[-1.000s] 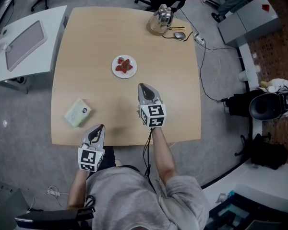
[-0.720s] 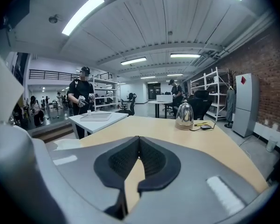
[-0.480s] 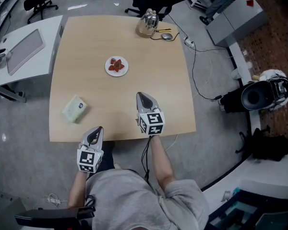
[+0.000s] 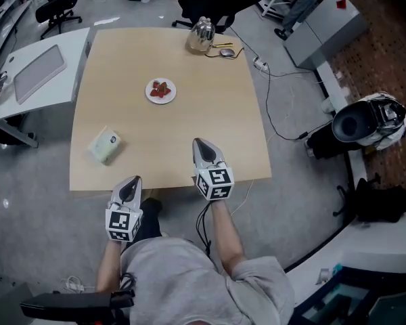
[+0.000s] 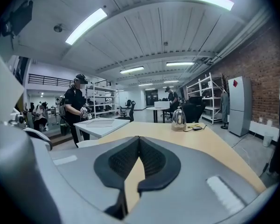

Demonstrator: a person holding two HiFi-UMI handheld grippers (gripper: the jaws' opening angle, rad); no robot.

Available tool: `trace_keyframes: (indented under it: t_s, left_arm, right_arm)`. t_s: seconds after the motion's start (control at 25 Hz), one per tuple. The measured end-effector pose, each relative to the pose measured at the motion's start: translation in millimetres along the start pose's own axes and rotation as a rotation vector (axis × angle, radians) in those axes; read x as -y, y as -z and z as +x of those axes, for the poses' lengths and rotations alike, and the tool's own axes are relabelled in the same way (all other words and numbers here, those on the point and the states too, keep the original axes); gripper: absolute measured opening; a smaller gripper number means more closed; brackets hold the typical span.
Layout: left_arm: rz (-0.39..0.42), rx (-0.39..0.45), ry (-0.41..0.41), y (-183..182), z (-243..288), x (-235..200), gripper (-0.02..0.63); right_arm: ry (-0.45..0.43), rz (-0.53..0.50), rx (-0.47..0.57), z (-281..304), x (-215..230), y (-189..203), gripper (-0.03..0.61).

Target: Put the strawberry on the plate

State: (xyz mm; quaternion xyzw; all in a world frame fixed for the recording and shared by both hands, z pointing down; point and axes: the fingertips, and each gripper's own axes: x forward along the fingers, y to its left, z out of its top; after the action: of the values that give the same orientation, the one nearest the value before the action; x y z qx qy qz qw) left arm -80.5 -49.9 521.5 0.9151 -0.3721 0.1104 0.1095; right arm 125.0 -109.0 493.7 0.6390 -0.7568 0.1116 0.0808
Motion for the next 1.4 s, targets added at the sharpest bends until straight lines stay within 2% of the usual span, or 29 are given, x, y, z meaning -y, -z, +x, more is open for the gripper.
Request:
trace_keyframes:
  t_s: [0.64,1.12,1.4]
  left_arm:
    - [0.008,0.071,-0.051,-12,-49,21,0.020]
    - [0.024,0.108,-0.087,-21,-65,29,0.020]
    - [0.028,0.113,-0.090,-22,-71,34,0.020]
  right_arm:
    - [0.002,0.015,0.073,-105,-19,10,0.006]
    - [0.017,0.001,0.102,-154,-29,31,0.006]
    - [0.030,0.032,0.140,-176,-30,36,0.006]
